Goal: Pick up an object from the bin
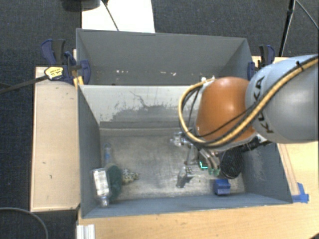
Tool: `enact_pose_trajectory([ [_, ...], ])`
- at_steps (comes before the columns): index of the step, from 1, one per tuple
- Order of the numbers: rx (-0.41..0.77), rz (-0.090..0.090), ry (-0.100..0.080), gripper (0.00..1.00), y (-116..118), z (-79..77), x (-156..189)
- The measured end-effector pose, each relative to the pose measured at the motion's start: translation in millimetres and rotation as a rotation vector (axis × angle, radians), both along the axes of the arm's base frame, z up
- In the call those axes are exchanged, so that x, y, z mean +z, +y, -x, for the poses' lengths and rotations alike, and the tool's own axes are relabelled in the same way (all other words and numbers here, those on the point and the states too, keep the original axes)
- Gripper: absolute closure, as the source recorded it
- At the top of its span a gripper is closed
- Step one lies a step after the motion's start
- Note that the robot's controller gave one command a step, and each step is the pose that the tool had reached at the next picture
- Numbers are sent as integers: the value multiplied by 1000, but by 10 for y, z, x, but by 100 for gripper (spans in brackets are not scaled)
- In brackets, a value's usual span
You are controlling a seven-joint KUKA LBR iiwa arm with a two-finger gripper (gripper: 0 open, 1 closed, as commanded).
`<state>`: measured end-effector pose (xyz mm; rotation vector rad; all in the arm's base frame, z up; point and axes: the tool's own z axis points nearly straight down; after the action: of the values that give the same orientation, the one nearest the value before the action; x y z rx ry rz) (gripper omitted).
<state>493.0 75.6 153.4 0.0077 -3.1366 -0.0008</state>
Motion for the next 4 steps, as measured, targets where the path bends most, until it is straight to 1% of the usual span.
enact_pose_trajectory([
  [1,134,-1,-23,0,-441,93,-812],
  [2,240,4,-10,0,-1458,68,-519],
  [3,748,1,-9,0,-2177,17,-466],
  [4,1102,-26,-23,0,-2017,54,-811],
])
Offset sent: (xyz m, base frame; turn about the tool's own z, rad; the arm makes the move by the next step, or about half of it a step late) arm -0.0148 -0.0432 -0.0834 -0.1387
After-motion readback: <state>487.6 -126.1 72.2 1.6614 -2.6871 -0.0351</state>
